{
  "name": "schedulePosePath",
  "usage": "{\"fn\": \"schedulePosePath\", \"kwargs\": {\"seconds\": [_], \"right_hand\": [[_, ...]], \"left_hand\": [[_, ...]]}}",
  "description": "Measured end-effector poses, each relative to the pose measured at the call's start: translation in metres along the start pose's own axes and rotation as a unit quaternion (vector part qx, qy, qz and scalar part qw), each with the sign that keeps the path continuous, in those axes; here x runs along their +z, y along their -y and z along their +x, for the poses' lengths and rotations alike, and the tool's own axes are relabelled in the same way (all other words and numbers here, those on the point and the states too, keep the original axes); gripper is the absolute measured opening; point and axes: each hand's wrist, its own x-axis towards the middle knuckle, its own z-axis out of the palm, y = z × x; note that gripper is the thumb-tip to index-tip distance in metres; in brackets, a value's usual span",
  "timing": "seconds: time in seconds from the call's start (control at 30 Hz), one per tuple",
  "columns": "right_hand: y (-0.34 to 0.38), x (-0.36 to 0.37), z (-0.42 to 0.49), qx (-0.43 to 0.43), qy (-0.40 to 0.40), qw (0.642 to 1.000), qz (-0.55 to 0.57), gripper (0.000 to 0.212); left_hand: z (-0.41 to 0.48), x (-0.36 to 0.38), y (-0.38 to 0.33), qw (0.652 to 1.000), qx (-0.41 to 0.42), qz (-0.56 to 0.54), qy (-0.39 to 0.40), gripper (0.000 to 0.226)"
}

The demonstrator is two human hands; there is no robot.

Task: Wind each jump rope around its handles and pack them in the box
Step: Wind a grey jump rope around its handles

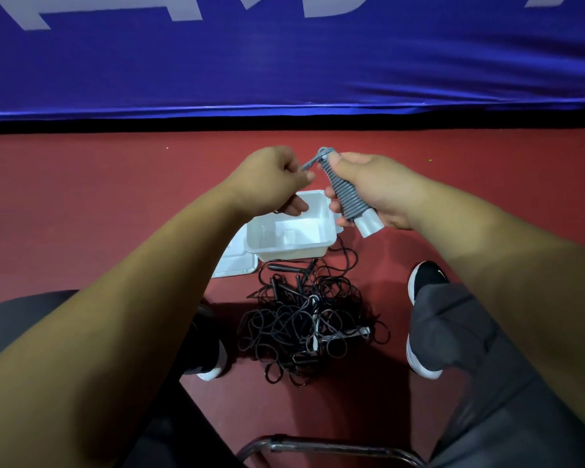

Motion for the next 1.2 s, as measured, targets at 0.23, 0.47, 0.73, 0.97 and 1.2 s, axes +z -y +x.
{"fn": "schedulePosePath", "kwargs": {"seconds": [0.23, 0.47, 0.73, 0.97, 1.2], "right_hand": [[0.009, -0.001, -0.001, 0.032, -0.001, 0.995, 0.093, 0.054], [0.015, -0.003, -0.007, 0.048, 0.021, 0.995, 0.080, 0.066], [0.023, -0.001, -0.014, 0.018, 0.030, 0.996, 0.079, 0.056], [0.022, -0.002, -0.014, 0.010, 0.006, 0.997, 0.072, 0.048], [0.020, 0.004, -0.019, -0.006, 0.024, 1.000, 0.013, 0.048]], "left_hand": [[0.000, 0.004, -0.007, 0.997, 0.080, 0.016, -0.015, 0.039], [-0.001, -0.006, -0.005, 0.991, 0.112, -0.056, 0.045, 0.014], [0.001, -0.012, -0.007, 0.981, 0.159, -0.102, 0.052, 0.016], [0.001, -0.030, -0.010, 0.983, 0.166, 0.061, 0.048, 0.022], [0.008, -0.035, -0.005, 0.970, 0.127, 0.205, 0.022, 0.022]]}}
